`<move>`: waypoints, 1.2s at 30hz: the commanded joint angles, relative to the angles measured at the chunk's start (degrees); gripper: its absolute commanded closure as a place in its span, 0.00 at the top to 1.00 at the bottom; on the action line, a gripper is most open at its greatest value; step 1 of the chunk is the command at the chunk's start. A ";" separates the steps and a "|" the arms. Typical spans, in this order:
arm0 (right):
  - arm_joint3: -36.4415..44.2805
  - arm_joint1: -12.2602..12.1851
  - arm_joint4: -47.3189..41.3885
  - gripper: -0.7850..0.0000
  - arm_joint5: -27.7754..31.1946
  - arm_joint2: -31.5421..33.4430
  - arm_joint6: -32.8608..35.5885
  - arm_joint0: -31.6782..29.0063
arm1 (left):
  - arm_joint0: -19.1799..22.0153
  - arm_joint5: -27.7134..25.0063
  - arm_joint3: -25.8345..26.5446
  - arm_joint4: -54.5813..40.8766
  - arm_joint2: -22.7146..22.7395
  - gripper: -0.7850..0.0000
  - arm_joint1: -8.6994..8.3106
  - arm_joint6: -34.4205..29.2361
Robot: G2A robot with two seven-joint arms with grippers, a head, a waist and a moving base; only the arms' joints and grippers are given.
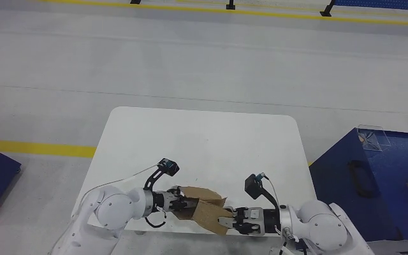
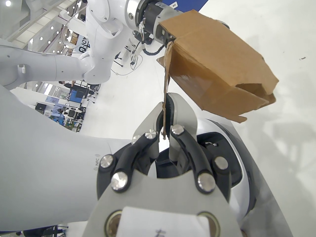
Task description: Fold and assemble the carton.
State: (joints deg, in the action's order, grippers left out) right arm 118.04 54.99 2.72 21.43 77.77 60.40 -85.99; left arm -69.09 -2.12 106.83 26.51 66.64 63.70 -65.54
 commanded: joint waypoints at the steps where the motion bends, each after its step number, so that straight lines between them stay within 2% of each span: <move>1: 0.08 -0.04 -0.08 0.00 -0.19 -0.11 -0.03 0.17 | 0.54 0.03 -0.69 -0.35 -0.43 0.30 0.04 0.10; 3: 0.04 -0.09 -0.05 0.00 -0.37 -0.30 0.02 0.46 | 1.01 -0.11 -1.29 -0.83 -0.67 0.20 0.04 0.16; 4: -0.05 -0.11 -0.06 0.00 -0.42 -0.42 -0.02 0.62 | 1.17 -0.23 -1.52 -1.09 -0.77 0.00 0.04 0.18; 12: -1.24 -0.16 0.23 0.00 -1.50 -1.22 -1.72 1.67 | 1.34 -1.62 -1.45 -2.17 -0.94 0.00 -0.20 -0.27; 13: -1.52 -0.14 -0.18 0.81 -1.79 -1.23 -2.25 1.65 | 1.34 -1.62 -1.45 -2.17 -0.94 0.00 -0.20 -0.27; 14: -1.67 -0.15 -0.45 1.00 -2.03 -1.18 -2.59 1.66 | 1.34 -1.62 -1.45 -2.17 -0.94 0.00 -0.20 -0.27; 16: -1.93 -0.22 -0.94 1.00 -1.85 -0.93 -2.54 1.72 | 1.34 -1.62 -1.45 -2.17 -0.94 0.00 -0.20 -0.27; 19: -1.85 -0.47 -0.63 1.00 -1.46 1.05 -3.36 1.45 | 0.70 1.75 -1.56 -4.05 -0.18 0.00 -0.23 0.67; 24: -1.16 -0.95 -3.46 1.00 -0.69 7.63 -7.17 -1.62 | 2.81 9.33 -5.26 -16.30 -0.04 0.00 0.24 -3.99; 26: -1.01 -1.11 -6.74 1.00 0.06 9.97 -7.42 -3.06 | 4.24 12.58 -8.19 -24.02 0.35 0.00 0.72 -3.90; 27: -1.13 -1.18 -9.90 1.00 0.42 10.53 -6.34 -3.79 | 5.01 12.25 -8.95 -27.96 0.20 0.00 0.91 -5.47; 29: -1.53 -1.38 -16.79 1.00 1.66 11.65 -2.72 -4.17 | 5.25 12.12 -9.24 -29.09 0.28 0.00 0.95 -5.83; 34: -1.53 -1.38 -16.79 1.00 1.66 11.65 -2.72 -4.17 | 5.25 12.12 -9.24 -29.09 0.28 0.00 0.95 -5.83; 36: -1.32 -1.35 -16.97 1.00 1.22 11.39 -3.22 -4.29 | 4.71 17.21 -12.29 -42.13 0.68 0.00 1.56 -7.74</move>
State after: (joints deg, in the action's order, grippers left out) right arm 116.59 53.62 -14.07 22.95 89.33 57.48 -90.20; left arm -64.38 11.13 96.42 -3.61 67.06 64.95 -71.61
